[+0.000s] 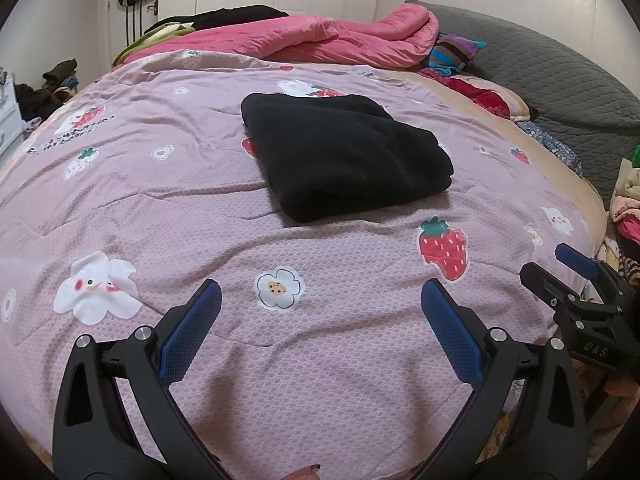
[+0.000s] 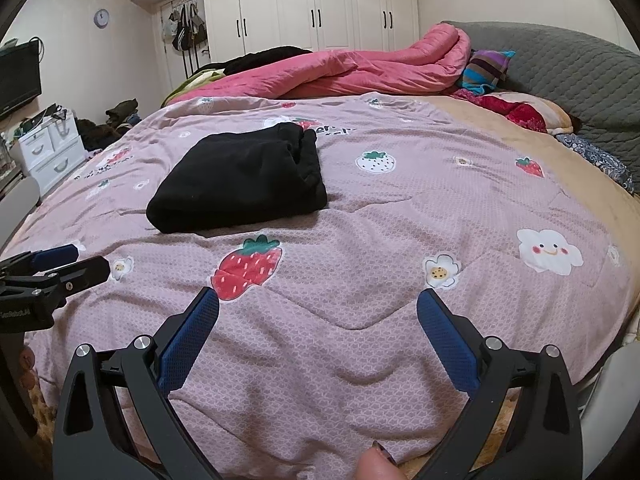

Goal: Fold small clothes

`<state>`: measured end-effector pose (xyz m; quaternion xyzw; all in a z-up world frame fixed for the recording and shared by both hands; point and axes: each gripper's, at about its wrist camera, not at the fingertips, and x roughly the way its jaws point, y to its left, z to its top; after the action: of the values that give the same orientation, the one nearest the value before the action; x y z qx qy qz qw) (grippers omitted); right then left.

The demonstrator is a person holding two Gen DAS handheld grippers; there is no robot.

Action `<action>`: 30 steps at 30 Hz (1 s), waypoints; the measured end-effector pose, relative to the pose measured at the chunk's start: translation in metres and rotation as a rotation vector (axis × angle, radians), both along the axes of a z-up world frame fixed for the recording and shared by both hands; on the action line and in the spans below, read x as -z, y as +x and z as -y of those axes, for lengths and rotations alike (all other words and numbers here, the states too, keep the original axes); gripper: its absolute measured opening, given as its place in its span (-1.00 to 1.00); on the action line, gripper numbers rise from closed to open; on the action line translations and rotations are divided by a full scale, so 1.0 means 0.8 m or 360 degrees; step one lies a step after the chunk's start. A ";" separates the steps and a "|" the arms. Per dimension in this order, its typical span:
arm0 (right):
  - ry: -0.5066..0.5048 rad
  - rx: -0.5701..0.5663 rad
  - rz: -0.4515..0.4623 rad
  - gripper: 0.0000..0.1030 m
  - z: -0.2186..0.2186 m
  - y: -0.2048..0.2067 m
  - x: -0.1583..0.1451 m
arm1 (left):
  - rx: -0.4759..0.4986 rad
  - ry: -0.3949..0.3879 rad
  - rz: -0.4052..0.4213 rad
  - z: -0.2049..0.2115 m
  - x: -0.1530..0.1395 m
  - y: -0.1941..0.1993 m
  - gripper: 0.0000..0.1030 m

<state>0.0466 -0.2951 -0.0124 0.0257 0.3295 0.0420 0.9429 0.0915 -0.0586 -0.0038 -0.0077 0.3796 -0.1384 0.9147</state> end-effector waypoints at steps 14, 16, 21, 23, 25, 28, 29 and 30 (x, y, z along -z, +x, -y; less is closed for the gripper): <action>-0.0002 0.0006 0.0000 0.92 0.002 -0.001 -0.003 | 0.0002 0.0000 0.0002 0.000 0.000 0.000 0.82; -0.0009 0.0007 0.0007 0.92 0.001 -0.002 -0.003 | 0.0004 -0.0003 0.0008 0.000 -0.001 -0.001 0.82; -0.0007 0.0014 0.0006 0.92 0.001 -0.002 -0.003 | -0.0001 0.0002 0.0014 -0.002 -0.001 -0.001 0.82; -0.0009 0.0015 0.0010 0.92 0.001 -0.003 -0.003 | -0.0003 0.0001 0.0013 -0.003 -0.002 -0.001 0.82; -0.0013 0.0016 0.0012 0.92 0.000 -0.003 -0.004 | 0.0000 0.0000 0.0017 -0.003 -0.002 -0.001 0.82; -0.0012 0.0020 0.0013 0.92 0.000 -0.003 -0.004 | -0.0016 0.0033 0.0010 -0.002 -0.002 -0.001 0.82; -0.0010 0.0022 0.0013 0.92 0.001 -0.003 -0.005 | -0.0019 0.0044 0.0012 -0.002 -0.002 -0.001 0.82; -0.0007 0.0023 0.0012 0.92 0.002 -0.003 -0.005 | -0.0024 0.0053 0.0012 -0.001 -0.002 -0.001 0.82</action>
<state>0.0438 -0.2965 -0.0084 0.0259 0.3258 0.0345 0.9444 0.0907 -0.0575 -0.0026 0.0050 0.3784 -0.1251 0.9171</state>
